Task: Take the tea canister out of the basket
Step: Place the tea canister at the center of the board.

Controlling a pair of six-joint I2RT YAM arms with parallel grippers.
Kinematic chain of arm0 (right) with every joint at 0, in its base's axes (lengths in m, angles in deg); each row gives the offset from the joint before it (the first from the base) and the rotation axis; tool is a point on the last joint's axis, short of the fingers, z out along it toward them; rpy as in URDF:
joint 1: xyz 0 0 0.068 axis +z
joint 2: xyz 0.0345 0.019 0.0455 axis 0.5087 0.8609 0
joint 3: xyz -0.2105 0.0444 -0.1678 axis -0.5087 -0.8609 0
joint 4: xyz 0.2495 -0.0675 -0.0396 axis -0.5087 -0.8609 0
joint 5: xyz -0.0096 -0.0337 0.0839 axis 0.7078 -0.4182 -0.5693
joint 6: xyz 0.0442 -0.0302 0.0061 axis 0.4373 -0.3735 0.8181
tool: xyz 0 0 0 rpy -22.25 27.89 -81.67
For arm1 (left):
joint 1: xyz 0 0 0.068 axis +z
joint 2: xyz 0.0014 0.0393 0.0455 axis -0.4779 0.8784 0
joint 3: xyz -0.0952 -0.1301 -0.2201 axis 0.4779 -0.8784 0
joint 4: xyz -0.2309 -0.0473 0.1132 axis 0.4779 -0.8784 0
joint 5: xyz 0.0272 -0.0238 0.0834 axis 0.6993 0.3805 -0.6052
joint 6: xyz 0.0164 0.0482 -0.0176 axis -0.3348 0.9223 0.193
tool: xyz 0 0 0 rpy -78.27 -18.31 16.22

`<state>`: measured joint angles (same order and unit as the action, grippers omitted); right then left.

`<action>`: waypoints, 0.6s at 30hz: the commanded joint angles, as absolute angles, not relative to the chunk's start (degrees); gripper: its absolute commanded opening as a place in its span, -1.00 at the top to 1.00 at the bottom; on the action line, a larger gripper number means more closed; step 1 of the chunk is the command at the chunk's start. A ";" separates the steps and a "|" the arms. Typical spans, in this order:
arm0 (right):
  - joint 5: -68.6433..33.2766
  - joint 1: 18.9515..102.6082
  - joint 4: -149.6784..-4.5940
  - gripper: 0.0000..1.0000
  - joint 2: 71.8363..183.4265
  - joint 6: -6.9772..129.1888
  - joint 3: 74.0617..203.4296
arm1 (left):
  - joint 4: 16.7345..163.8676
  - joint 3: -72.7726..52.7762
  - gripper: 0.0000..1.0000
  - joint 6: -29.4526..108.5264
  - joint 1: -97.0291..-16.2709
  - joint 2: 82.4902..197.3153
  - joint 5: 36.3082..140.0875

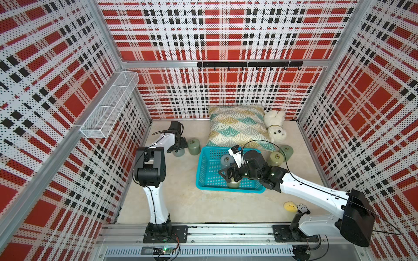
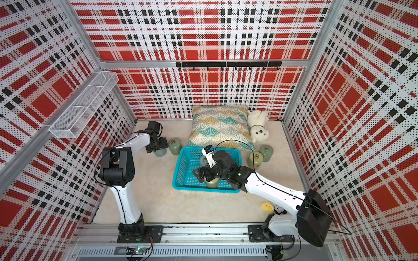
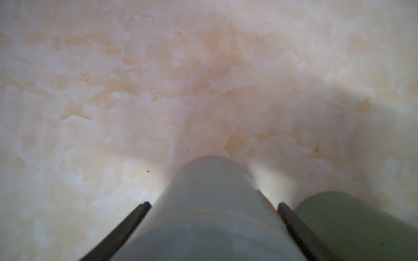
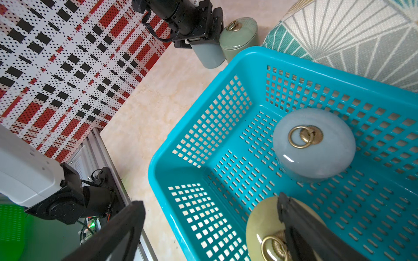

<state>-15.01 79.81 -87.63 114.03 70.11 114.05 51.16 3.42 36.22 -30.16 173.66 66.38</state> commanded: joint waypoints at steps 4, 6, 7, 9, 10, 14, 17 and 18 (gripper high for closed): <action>-14.12 80.10 -87.14 -1.00 114.96 69.37 113.57 | 53.35 5.11 -0.47 36.18 -30.48 175.21 65.78; -13.97 80.15 -87.14 -1.00 115.14 69.22 113.54 | 53.20 5.07 -0.57 36.12 -30.48 174.90 66.11; -13.91 80.15 -87.14 -1.00 115.15 69.26 113.52 | 53.24 4.93 -0.60 36.06 -30.49 174.58 66.16; -13.38 80.10 -87.14 -1.00 115.09 69.22 113.57 | 53.20 4.74 -0.68 36.01 -30.66 173.57 66.14; -13.25 80.19 -87.14 -1.00 115.05 69.18 113.46 | 53.12 4.62 -0.72 35.94 -30.75 173.15 66.10; -12.06 80.15 -87.05 -1.00 114.63 69.15 113.13 | 52.81 4.08 -0.88 35.93 -31.35 170.22 65.74; -11.16 80.15 -86.88 -1.00 114.61 69.12 112.93 | 52.54 3.32 -0.98 35.95 -32.61 167.38 64.24; -11.00 80.15 -86.81 -1.00 114.68 69.20 112.77 | 52.50 3.06 -0.98 35.95 -33.12 166.49 63.68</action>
